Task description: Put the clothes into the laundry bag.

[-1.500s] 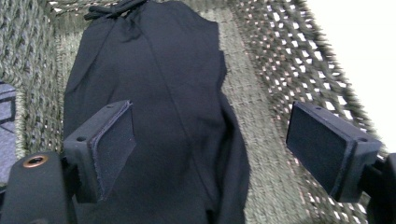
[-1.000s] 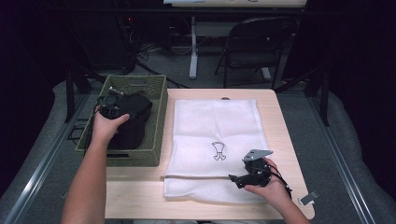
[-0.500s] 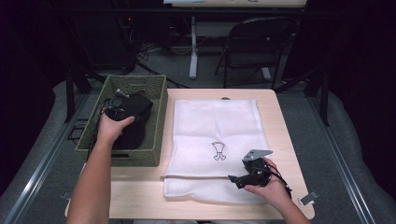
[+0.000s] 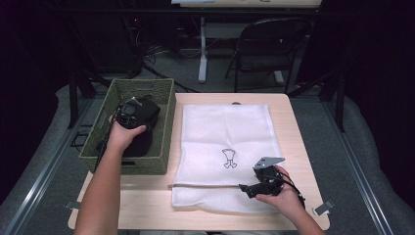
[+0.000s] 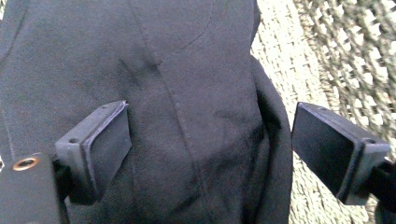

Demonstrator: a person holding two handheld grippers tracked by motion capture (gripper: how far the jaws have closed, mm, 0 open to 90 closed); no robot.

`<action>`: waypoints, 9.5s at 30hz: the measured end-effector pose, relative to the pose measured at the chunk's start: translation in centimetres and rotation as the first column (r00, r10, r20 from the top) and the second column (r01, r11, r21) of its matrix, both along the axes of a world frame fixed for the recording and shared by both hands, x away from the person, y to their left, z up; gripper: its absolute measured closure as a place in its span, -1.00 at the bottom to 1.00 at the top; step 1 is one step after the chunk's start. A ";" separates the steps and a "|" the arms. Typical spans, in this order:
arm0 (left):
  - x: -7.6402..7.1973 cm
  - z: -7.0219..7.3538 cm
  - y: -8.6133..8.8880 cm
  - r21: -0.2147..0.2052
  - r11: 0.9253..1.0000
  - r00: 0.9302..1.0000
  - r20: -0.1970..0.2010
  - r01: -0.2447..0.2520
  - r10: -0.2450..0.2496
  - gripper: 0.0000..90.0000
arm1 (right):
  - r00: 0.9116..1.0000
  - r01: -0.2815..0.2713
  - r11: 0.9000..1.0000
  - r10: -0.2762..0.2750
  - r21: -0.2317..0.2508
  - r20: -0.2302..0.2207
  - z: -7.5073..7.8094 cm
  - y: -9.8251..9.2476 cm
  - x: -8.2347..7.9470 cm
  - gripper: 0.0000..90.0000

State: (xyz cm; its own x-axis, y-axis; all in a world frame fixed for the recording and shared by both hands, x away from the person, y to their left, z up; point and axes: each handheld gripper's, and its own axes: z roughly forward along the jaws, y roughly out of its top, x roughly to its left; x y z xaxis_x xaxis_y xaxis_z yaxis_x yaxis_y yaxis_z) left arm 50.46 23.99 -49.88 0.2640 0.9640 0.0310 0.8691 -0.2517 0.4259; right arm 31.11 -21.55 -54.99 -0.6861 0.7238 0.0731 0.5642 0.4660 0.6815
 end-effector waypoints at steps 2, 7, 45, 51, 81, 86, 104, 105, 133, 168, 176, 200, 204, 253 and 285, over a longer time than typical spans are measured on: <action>0.1 -0.3 -0.2 0.023 1.000 1.000 0.005 -0.004 0.004 -0.73 | 1.000 -0.001 1.000 0.001 0.001 0.000 0.0 0.0 0.0 -0.68; 0.3 -0.7 -0.3 0.064 0.998 1.000 -0.011 -0.004 0.005 -0.74 | 1.000 -0.002 1.000 0.002 0.000 0.000 0.0 0.0 0.0 -0.68; 2.7 -2.9 3.6 0.019 0.998 0.991 -0.122 -0.058 0.060 -1.00 | 1.000 0.009 1.000 -0.009 -0.008 -0.017 -0.4 -0.5 -0.2 -0.68; 2.5 -3.1 3.7 0.012 0.998 0.992 -0.109 -0.055 0.056 -1.00 | 1.000 0.003 1.000 -0.003 -0.010 -0.017 -0.5 -0.5 -0.3 -0.66; 2.7 -4.0 2.9 0.016 0.999 0.990 -0.134 -0.051 0.053 -0.71 | 1.000 -0.004 1.000 0.004 -0.006 -0.026 -0.5 -0.6 -0.3 -0.59; 2.6 -4.0 3.0 0.004 0.999 0.990 -0.130 -0.050 0.050 -0.58 | 1.000 -0.006 1.000 0.006 -0.009 -0.020 -0.5 -0.6 -0.3 -0.57; 2.1 -2.9 3.7 -0.004 0.995 0.990 -0.107 -0.096 0.095 0.26 | 1.000 -0.015 1.000 0.015 -0.004 -0.017 -0.5 -0.7 -0.2 -0.50; 2.1 -2.8 3.7 -0.002 0.995 0.990 -0.108 -0.097 0.096 0.28 | 1.000 -0.017 1.000 0.017 -0.003 -0.017 -0.5 -0.7 -0.2 -0.49; 0.7 2.3 3.6 -0.035 0.995 0.996 0.003 -0.092 0.092 0.39 | 0.999 -0.034 0.999 0.034 -0.016 0.042 0.0 -0.7 -0.4 -0.13; -1.8 8.3 3.6 -0.072 0.995 0.995 0.059 -0.075 0.079 0.39 | 0.992 -0.121 0.990 0.122 -0.074 0.019 -0.2 0.1 -0.8 0.32; -2.5 9.3 3.8 -0.079 0.994 0.995 0.062 -0.070 0.075 0.39 | 0.990 -0.136 0.988 0.138 -0.076 0.022 -0.1 0.3 -0.5 0.41; -5.9 13.9 1.9 -0.135 0.991 0.992 0.123 0.021 -0.004 0.38 | 0.983 -0.184 0.982 0.185 -0.047 0.007 -0.2 1.7 0.2 0.62; -6.4 14.4 1.9 -0.135 0.990 0.993 0.120 0.036 -0.020 0.38 | 0.979 -0.202 0.978 0.202 -0.042 0.004 -0.4 2.1 0.4 0.63; -8.2 14.1 0.4 -0.140 0.984 0.989 0.115 0.108 -0.092 0.38 | 0.944 -0.328 0.936 0.328 -0.124 -0.023 -1.7 3.9 1.3 0.91; -8.6 14.0 0.6 -0.145 0.983 0.988 0.118 0.111 -0.094 0.38 | 0.958 -0.283 0.955 0.286 -0.094 0.017 2.3 3.8 2.9 0.99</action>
